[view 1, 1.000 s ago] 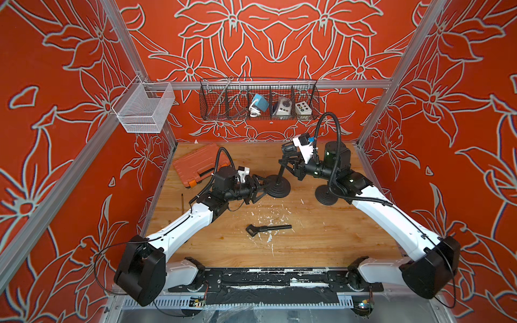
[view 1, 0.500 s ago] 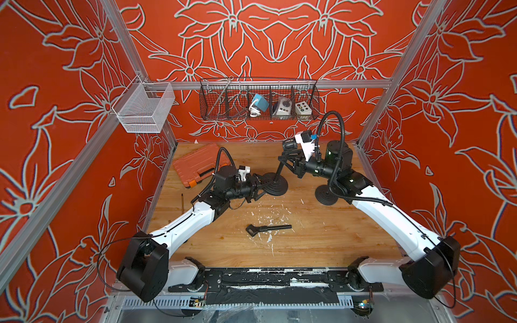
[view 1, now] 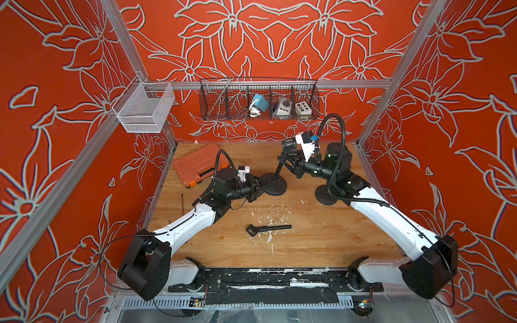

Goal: Assemble a microphone stand
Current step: Pick up the microphone stand at the center of the board.

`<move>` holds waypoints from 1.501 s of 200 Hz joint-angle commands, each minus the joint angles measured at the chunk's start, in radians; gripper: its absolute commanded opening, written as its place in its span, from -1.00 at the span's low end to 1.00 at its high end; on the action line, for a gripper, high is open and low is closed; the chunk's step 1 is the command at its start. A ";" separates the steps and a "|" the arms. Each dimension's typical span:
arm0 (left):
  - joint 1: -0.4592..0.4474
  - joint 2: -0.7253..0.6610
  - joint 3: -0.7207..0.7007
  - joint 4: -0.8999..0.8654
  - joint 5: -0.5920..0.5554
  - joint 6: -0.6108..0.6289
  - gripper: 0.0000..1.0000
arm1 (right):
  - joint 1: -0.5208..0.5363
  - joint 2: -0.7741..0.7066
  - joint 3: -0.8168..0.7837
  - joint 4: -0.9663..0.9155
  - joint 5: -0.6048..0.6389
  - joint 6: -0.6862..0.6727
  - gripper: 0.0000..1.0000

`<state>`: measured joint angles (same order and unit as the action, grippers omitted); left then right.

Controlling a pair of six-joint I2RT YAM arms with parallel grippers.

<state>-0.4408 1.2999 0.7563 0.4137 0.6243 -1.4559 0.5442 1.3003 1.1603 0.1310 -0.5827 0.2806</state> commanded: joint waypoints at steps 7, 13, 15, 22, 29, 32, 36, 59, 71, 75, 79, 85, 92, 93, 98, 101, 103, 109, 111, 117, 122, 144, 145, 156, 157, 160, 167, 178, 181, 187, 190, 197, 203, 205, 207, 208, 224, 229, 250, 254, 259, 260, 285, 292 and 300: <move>-0.001 0.000 -0.003 0.129 -0.042 -0.038 -1.00 | 0.015 -0.040 -0.024 0.080 0.091 0.026 -1.00; -0.001 -0.001 -0.004 0.134 -0.047 -0.034 -1.00 | 0.019 -0.041 -0.024 0.066 0.109 0.024 -1.00; -0.001 -0.002 -0.005 0.135 -0.049 -0.033 -1.00 | 0.020 -0.041 -0.024 0.062 0.118 0.023 -1.00; -0.001 -0.003 -0.005 0.138 -0.055 -0.029 -1.00 | 0.027 -0.041 -0.021 0.040 0.143 0.022 -1.00; -0.001 -0.006 -0.006 0.143 -0.061 -0.024 -1.00 | 0.036 -0.042 -0.018 0.020 0.174 0.019 -1.00; -0.001 -0.007 -0.006 0.144 -0.063 -0.022 -1.00 | 0.039 -0.043 -0.017 0.010 0.190 0.017 -1.00; -0.001 -0.008 -0.006 0.142 -0.064 -0.018 -1.00 | 0.047 -0.044 -0.015 -0.005 0.218 0.016 -1.00; -0.001 -0.009 -0.016 0.158 -0.077 -0.013 -1.00 | 0.111 -0.048 0.014 -0.119 0.405 -0.018 -1.00; -0.001 -0.008 -0.026 0.173 -0.087 -0.021 -1.00 | 0.142 -0.045 0.033 -0.171 0.507 -0.026 -1.00; -0.001 -0.008 -0.029 0.176 -0.089 -0.021 -1.00 | 0.152 -0.045 0.037 -0.181 0.532 -0.027 -1.00; -0.001 -0.007 -0.029 0.177 -0.090 -0.021 -1.00 | 0.160 -0.044 0.038 -0.188 0.557 -0.027 -1.00; -0.001 -0.007 -0.029 0.177 -0.089 -0.019 -1.00 | 0.171 -0.041 0.042 -0.197 0.585 -0.027 -1.00; 0.000 -0.006 -0.029 0.178 -0.090 -0.016 -1.00 | 0.184 -0.033 0.054 -0.218 0.619 -0.030 -1.00; -0.001 -0.006 -0.029 0.179 -0.090 -0.016 -1.00 | 0.186 -0.033 0.056 -0.221 0.623 -0.030 -1.00; -0.001 -0.004 -0.028 0.183 -0.088 -0.013 -1.00 | 0.194 -0.025 0.065 -0.237 0.642 -0.031 -1.00; -0.001 -0.004 -0.027 0.185 -0.086 -0.011 -1.00 | 0.196 -0.022 0.070 -0.243 0.649 -0.032 -1.00; -0.001 -0.003 -0.027 0.186 -0.086 -0.011 -1.00 | 0.199 -0.018 0.072 -0.247 0.652 -0.032 -1.00; -0.001 -0.004 -0.028 0.189 -0.087 -0.011 -1.00 | 0.202 -0.013 0.080 -0.256 0.660 -0.031 -1.00; -0.001 -0.003 -0.028 0.190 -0.087 -0.011 -1.00 | 0.203 -0.012 0.081 -0.258 0.661 -0.031 -1.00; -0.001 -0.004 -0.028 0.192 -0.089 -0.008 -1.00 | 0.205 -0.008 0.082 -0.260 0.666 -0.029 -1.00; -0.001 -0.005 -0.028 0.192 -0.089 -0.007 -1.00 | 0.208 -0.007 0.082 -0.258 0.669 -0.028 -1.00; 0.000 -0.010 -0.034 0.188 -0.105 -0.011 -1.00 | 0.207 -0.009 0.074 -0.235 0.642 -0.027 -1.00; 0.001 -0.010 -0.034 0.188 -0.106 -0.012 -1.00 | 0.207 -0.010 0.074 -0.233 0.636 -0.028 -1.00; 0.004 -0.011 -0.040 0.186 -0.115 -0.019 -1.00 | 0.204 -0.017 0.064 -0.207 0.593 -0.040 -0.75; 0.004 -0.011 -0.040 0.185 -0.116 -0.019 -1.00 | 0.204 -0.017 0.063 -0.206 0.589 -0.040 -0.70; 0.005 -0.010 -0.041 0.187 -0.116 -0.021 -1.00 | 0.202 -0.018 0.062 -0.203 0.576 -0.046 -0.61; 0.009 -0.008 -0.044 0.186 -0.119 -0.025 -1.00 | 0.196 -0.019 0.064 -0.198 0.534 -0.060 -0.39; 0.016 -0.001 -0.046 0.194 -0.121 -0.032 -1.00 | 0.169 -0.011 0.083 -0.214 0.456 -0.084 -0.14; 0.017 0.000 -0.047 0.197 -0.120 -0.033 -1.00 | 0.161 -0.007 0.094 -0.228 0.433 -0.093 -0.07; 0.020 0.008 -0.045 0.202 -0.118 -0.035 -1.00 | 0.141 0.000 0.116 -0.251 0.370 -0.107 0.07; 0.022 0.012 -0.043 0.205 -0.115 -0.034 -1.00 | 0.130 0.002 0.124 -0.258 0.331 -0.112 0.14; 0.024 0.022 -0.037 0.212 -0.106 -0.035 -1.00 | 0.100 0.007 0.141 -0.267 0.245 -0.113 0.30; 0.027 0.032 -0.033 0.221 -0.099 -0.039 -1.00 | 0.075 0.012 0.147 -0.267 0.179 -0.108 0.38; 0.028 0.036 -0.032 0.226 -0.098 -0.041 -1.00 | 0.067 0.013 0.151 -0.264 0.153 -0.108 0.39; 0.029 0.039 -0.032 0.230 -0.096 -0.043 -1.00 | 0.060 0.013 0.150 -0.262 0.133 -0.109 0.40; 0.029 0.041 -0.032 0.231 -0.096 -0.044 -1.00 | 0.056 0.014 0.150 -0.261 0.121 -0.109 0.41; 0.038 0.071 -0.029 0.275 -0.081 -0.067 -1.00 | 0.021 0.008 0.153 -0.272 0.015 -0.136 0.45; 0.041 0.083 -0.029 0.290 -0.076 -0.076 -1.00 | 0.013 0.006 0.149 -0.275 -0.016 -0.152 0.46; 0.051 0.118 -0.016 0.341 -0.047 -0.099 -1.00 | -0.010 -0.014 0.110 -0.277 -0.090 -0.213 0.48; 0.051 0.121 -0.012 0.342 -0.041 -0.099 -1.00 | -0.016 -0.017 0.100 -0.280 -0.096 -0.222 0.48; 0.051 0.121 -0.008 0.343 -0.036 -0.097 -1.00 | -0.023 -0.018 0.089 -0.281 -0.103 -0.228 0.48; 0.052 0.121 -0.007 0.342 -0.035 -0.097 -1.00 | -0.024 -0.019 0.087 -0.281 -0.105 -0.228 0.48; 0.054 0.098 -0.004 0.339 -0.011 -0.075 -1.00 | -0.079 -0.012 0.036 -0.260 -0.185 -0.223 0.39; 0.054 0.089 -0.007 0.343 -0.002 -0.069 -1.00 | -0.089 -0.006 0.027 -0.260 -0.211 -0.237 0.38; 0.054 0.079 -0.013 0.354 0.005 -0.064 -1.00 | -0.094 0.004 0.020 -0.269 -0.222 -0.266 0.36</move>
<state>-0.3920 1.4342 0.7048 0.6094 0.5694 -1.5272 0.4793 1.2987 1.2118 -0.1307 -0.6846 0.0864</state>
